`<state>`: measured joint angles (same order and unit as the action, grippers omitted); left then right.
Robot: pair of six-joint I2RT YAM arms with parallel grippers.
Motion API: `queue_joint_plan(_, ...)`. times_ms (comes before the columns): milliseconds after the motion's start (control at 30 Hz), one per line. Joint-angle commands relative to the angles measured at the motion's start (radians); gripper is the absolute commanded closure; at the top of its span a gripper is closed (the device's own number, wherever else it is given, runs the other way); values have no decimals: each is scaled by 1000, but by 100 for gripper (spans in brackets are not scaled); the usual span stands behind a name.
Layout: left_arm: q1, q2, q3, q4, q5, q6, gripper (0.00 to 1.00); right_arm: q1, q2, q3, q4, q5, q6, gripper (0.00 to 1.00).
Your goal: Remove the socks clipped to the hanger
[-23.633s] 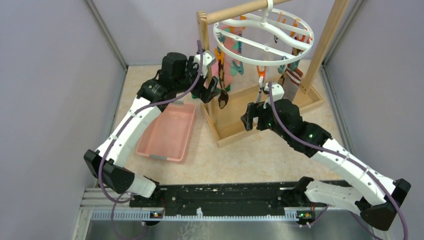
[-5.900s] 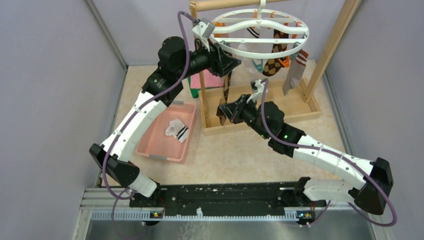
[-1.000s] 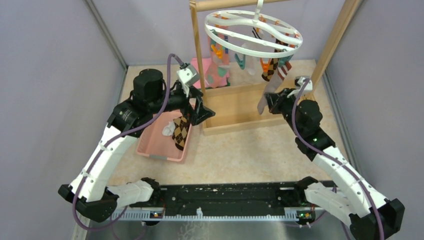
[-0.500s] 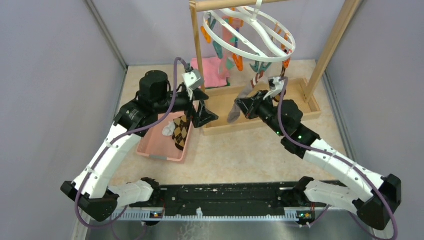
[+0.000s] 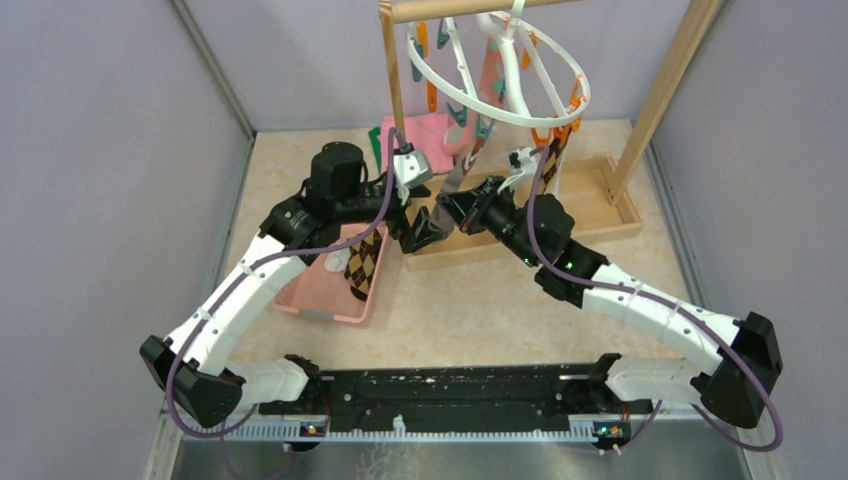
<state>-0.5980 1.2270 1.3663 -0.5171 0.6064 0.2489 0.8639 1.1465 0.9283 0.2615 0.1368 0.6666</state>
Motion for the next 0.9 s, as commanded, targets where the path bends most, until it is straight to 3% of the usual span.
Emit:
queue_joint_plan(0, -10, -1, -12, 90, 0, 50, 1, 20, 29, 68, 88, -13, 40, 100)
queue_joint_plan(200, -10, -39, -96, 151, -26, 29, 13, 21, 22, 68, 114, -42, 81, 100)
queue_joint_plan(367, -10, -49, -131, 184, -54, 5, 34, 21, 15, 69, 110, -64, 110, 100)
queue_joint_plan(433, -10, -42, -125, 195, -59, 0, 51, 21, 13, 66, 104, -67, 113, 100)
queue_joint_plan(500, -11, -32, -115, 206, -66, -4, 82, 21, 3, 58, 100, -60, 113, 100)
queue_joint_plan(567, -10, -20, -106, 205, -64, -2, 100, 21, -11, 50, 95, -47, 109, 98)
queue_joint_plan(633, -10, -12, -105, 206, -61, -2, 100, 21, -31, 45, 79, -19, 99, 89)
queue_joint_plan(767, -11, -8, -104, 218, -63, -3, 100, 21, -83, 45, -3, 52, 49, 57)
queue_joint_plan(867, -11, -5, -105, 219, -74, -2, 100, 21, -156, 40, -83, 168, -3, 47)
